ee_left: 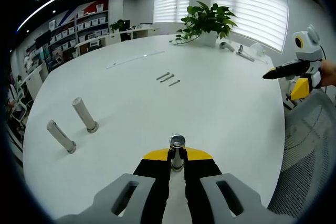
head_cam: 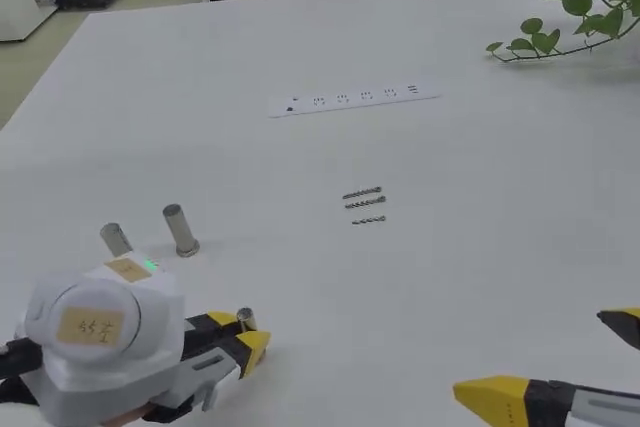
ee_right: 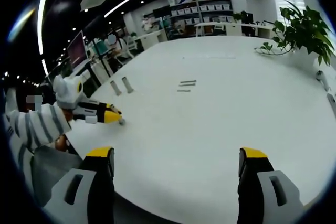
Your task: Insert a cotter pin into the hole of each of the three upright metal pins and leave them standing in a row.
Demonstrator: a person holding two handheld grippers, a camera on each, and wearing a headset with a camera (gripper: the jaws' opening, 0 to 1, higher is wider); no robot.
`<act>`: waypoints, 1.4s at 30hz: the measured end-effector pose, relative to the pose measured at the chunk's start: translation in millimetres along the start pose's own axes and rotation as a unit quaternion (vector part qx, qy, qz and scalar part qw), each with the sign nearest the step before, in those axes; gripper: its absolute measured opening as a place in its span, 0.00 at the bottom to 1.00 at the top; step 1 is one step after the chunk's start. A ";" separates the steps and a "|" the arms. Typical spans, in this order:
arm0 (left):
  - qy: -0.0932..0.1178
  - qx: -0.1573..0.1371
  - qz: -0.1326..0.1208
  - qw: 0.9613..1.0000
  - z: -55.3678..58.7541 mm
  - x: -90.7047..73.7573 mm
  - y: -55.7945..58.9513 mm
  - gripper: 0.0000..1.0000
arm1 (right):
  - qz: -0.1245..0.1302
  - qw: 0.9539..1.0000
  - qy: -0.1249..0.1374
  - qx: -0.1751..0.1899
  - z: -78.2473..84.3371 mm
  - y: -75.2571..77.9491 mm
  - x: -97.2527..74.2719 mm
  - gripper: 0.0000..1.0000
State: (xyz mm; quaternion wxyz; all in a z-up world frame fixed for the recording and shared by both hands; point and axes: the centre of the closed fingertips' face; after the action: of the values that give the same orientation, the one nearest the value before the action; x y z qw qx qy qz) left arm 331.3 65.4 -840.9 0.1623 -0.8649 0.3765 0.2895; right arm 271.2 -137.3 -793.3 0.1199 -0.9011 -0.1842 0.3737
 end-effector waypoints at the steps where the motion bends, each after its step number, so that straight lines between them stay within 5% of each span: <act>1: 0.000 0.000 0.001 1.000 0.4 -0.1 0.6 0.07 | 0.001 1.000 0.000 0.000 0.1 0.0 0.1 1.00; 16: 0.010 0.023 0.003 1.000 1.4 0.2 9.2 0.07 | -0.004 1.000 -0.014 0.002 10.2 -2.9 2.9 0.99; 19: 0.010 -0.003 -0.001 1.000 1.7 0.2 9.0 0.08 | -0.002 1.000 -0.017 -0.001 11.1 -2.6 3.4 0.97; 22: 0.012 0.001 -0.004 1.000 2.6 0.6 9.0 0.08 | -0.005 1.000 -0.016 -0.005 9.7 -4.9 3.4 0.96; 27: -0.043 0.020 -0.013 0.999 24.0 0.6 8.9 0.10 | -0.006 1.000 -0.013 -0.007 7.7 -7.4 2.2 0.96; 35: -0.017 0.017 -0.008 1.000 19.4 -6.3 10.9 0.33 | -0.005 1.000 -0.014 -0.006 8.7 -8.2 0.7 0.97; 39: 0.030 -0.055 0.000 0.998 7.1 -11.1 12.8 0.40 | -0.007 1.000 -0.017 -0.008 10.2 -10.7 1.7 0.97; 42: 0.045 -0.076 -0.008 0.996 2.8 -16.7 8.5 0.51 | -0.009 1.000 -0.020 -0.010 10.5 -11.9 2.0 0.97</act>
State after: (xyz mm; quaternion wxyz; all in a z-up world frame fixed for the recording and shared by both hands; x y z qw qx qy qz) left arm 314.8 70.4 -833.3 0.0816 -0.8898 0.3533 0.2770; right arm 262.1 -124.9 -797.6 0.1104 -0.8931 -0.1979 0.3885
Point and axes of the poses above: the centre of the closed fingertips' face, and the gripper's own axes: x roughly forward along the fingers, y roughly to its right, z roughly out of its underside, and after that the axes turned 10 degrees about x, right-handed
